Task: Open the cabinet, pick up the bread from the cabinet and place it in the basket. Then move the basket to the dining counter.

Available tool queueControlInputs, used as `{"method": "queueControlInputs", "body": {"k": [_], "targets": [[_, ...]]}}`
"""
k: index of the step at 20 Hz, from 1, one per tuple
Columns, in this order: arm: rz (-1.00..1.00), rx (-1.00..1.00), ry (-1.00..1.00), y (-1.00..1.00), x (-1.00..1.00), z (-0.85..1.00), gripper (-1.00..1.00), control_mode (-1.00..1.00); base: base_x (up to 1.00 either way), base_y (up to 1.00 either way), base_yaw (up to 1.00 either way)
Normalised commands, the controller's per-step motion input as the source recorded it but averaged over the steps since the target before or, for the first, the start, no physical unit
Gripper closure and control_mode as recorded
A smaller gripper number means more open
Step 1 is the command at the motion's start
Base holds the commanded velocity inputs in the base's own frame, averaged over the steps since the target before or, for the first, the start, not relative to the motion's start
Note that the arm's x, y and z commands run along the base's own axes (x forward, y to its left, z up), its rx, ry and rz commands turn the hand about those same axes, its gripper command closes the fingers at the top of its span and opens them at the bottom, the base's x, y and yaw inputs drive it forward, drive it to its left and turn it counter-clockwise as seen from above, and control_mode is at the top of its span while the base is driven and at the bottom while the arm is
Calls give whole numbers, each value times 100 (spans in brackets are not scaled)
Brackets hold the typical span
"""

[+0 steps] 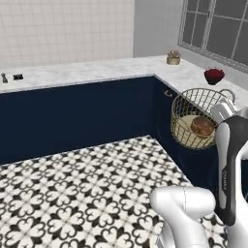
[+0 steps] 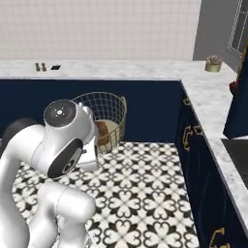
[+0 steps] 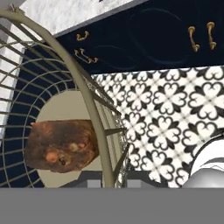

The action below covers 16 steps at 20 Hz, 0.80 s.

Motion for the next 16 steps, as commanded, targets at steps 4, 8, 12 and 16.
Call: {"method": "queueControlInputs", "body": {"k": [4,8,12,16], "targets": [[0,0,0,0,0,0,100,100,63,75,70],[0,0,0,0,0,0,100,100,61,11,83],[0,0,0,0,0,0,100,100,100,-31,17],[0,0,0,0,0,0,100,100,100,-50,-3]]}}
